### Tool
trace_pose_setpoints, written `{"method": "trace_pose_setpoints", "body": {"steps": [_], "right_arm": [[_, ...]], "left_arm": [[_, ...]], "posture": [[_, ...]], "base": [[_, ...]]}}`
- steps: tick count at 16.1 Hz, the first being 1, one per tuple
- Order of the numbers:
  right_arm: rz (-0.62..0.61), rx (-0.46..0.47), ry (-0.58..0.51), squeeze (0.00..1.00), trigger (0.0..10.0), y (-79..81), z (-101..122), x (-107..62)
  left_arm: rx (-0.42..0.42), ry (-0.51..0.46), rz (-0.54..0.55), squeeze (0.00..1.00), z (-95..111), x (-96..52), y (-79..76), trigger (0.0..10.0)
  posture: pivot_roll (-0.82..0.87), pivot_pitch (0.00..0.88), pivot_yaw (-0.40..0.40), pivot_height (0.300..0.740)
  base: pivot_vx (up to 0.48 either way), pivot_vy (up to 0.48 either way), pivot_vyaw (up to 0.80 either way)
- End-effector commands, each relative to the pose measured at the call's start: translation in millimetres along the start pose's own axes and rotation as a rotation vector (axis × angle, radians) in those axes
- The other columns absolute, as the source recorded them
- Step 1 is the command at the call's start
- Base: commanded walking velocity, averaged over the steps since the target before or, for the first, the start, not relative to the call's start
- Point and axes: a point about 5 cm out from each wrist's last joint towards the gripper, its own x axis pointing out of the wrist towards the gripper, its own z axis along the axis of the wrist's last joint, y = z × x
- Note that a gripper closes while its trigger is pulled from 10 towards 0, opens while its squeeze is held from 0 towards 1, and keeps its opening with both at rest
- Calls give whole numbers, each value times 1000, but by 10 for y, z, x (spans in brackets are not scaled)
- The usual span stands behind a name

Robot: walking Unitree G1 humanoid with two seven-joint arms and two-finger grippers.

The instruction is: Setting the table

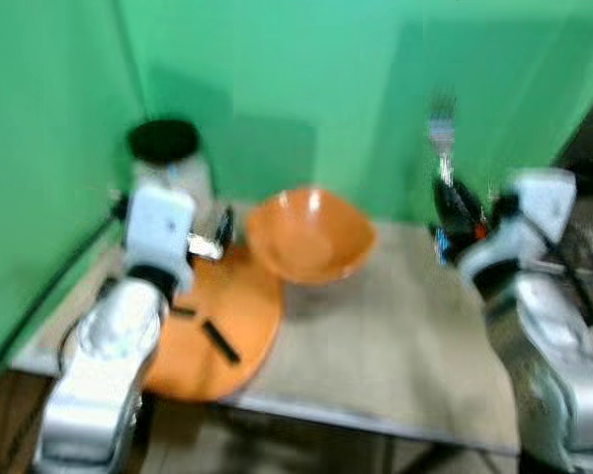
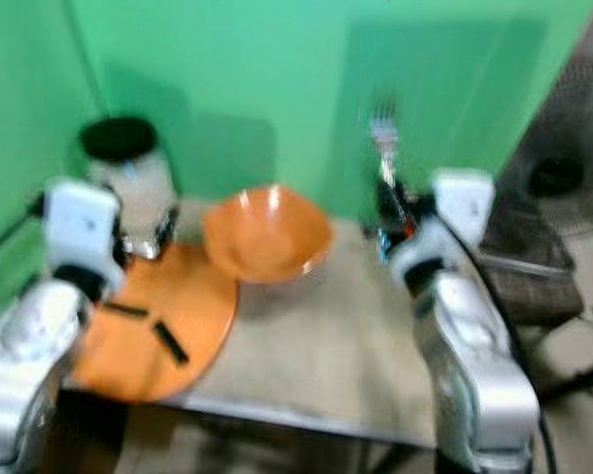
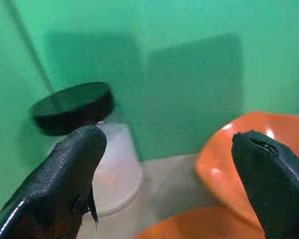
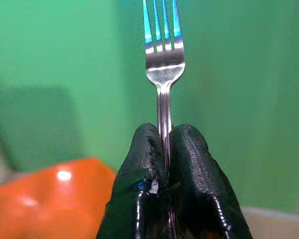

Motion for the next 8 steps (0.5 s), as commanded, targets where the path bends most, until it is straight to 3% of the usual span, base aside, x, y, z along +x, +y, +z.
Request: {"method": "trace_pose_setpoints", "body": {"steps": [1,5,8], "right_arm": [[31,-23,-34,0,10000,37,53,3],[75,-67,2,0,10000,-82,-25,-109],[137,-122,52,0,10000,-290,-54,-370]], "left_arm": [[9,-18,31,463,41,0,82,10000],[8,-14,29,463,7,-8,52,10000],[17,-25,19,463,33,5,69,10000]], "posture": [[-17,12,-32,740],[-24,12,-26,740],[-26,5,-18,740]], "base": [[0,0,-800],[0,0,-800],[0,0,-800]]}}
